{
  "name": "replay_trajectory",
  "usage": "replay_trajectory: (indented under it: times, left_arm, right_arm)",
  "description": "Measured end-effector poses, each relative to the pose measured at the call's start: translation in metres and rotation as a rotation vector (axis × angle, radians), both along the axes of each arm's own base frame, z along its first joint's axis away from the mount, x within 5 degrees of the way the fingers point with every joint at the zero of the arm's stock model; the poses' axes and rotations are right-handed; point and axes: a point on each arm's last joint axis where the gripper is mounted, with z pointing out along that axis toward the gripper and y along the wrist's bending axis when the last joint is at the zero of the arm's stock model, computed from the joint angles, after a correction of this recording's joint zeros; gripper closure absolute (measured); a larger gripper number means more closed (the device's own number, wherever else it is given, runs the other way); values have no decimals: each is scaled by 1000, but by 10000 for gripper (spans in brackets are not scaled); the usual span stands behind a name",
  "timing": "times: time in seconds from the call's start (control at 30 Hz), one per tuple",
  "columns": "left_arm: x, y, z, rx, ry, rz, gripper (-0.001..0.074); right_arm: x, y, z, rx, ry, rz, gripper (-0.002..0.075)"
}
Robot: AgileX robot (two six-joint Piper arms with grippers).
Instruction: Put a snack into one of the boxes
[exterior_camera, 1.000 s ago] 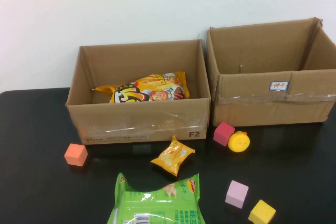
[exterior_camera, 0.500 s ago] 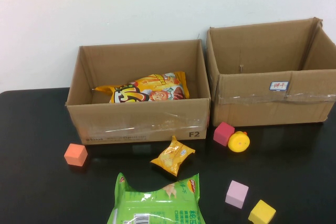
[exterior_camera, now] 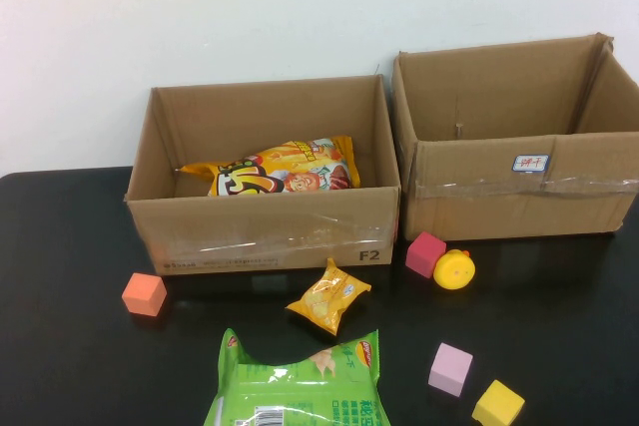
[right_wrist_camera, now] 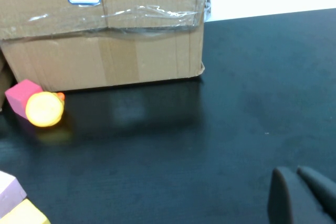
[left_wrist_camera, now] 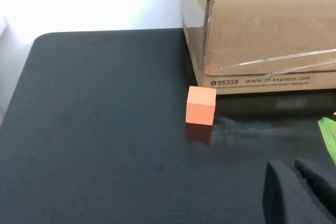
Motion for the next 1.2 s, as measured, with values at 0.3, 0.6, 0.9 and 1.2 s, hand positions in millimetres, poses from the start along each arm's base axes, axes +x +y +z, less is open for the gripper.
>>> replay_trajectory:
  times: [0.3, 0.6, 0.9, 1.2]
  left_arm:
    - [0, 0, 0, 0, 0, 0, 736]
    - [0, 0, 0, 0, 0, 0, 736]
    - [0, 0, 0, 2, -5, 1, 736]
    - [3, 1, 10, -2, -141, 14, 736]
  right_arm:
    - [0, 0, 0, 0, 0, 0, 727]
    - [0, 0, 0, 0, 0, 0, 727]
    - [1, 0, 2, -2, -30, 0, 727]
    - [4, 0, 37, -24, -418, 3, 727]
